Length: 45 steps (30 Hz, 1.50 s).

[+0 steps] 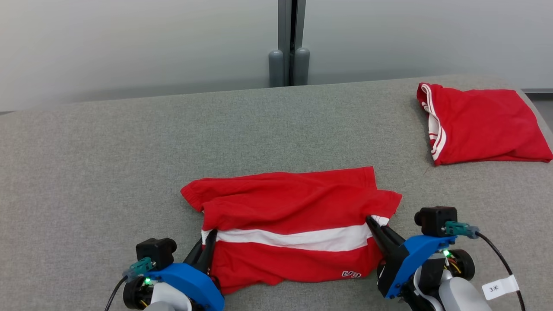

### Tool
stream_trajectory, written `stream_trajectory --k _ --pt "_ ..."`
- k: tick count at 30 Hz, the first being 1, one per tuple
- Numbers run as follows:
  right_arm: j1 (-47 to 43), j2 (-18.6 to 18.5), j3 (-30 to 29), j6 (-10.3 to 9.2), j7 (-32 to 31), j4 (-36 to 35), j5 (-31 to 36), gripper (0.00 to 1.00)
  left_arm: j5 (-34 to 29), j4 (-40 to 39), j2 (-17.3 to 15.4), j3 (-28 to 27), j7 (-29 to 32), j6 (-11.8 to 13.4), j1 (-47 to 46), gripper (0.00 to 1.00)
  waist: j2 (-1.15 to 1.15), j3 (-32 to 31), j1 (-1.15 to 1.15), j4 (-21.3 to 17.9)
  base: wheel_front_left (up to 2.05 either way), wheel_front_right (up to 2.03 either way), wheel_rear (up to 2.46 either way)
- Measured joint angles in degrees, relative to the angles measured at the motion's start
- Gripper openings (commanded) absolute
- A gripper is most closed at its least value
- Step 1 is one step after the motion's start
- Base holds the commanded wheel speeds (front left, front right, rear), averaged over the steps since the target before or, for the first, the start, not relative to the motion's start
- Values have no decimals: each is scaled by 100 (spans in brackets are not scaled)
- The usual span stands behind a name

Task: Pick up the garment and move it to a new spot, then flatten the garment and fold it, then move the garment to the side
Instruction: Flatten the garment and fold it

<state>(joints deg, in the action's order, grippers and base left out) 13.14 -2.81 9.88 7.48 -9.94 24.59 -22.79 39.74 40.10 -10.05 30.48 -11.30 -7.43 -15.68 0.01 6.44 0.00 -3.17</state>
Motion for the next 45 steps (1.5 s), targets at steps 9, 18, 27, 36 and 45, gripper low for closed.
stream_trajectory --k 9,18,27,36,45 --pt "-337 -3 -590 0 -216 -1591 253 0 1611 -1959 -232 -43 -41 0 294 0 0 -191 0 25 0 0 0" --pt "145 -5 -669 0 -1090 -2597 148 0 2985 -3776 -559 -325 680 0 41 0 0 38 0 61 0 0 0" --pt "2865 -348 91 1 -887 -1538 247 0 2844 -3007 -755 -599 1338 205 -2165 0 1 907 1 -91 0 0 0" --pt "5422 -611 502 1 637 -269 700 0 1953 -1837 -772 -842 600 132 -4536 0 2 1803 3 -121 0 0 0" --pt "6669 -764 622 1 2070 409 1168 0 1370 -1557 -658 -967 -272 55 -5519 0 0 2240 1 -180 0 0 0"
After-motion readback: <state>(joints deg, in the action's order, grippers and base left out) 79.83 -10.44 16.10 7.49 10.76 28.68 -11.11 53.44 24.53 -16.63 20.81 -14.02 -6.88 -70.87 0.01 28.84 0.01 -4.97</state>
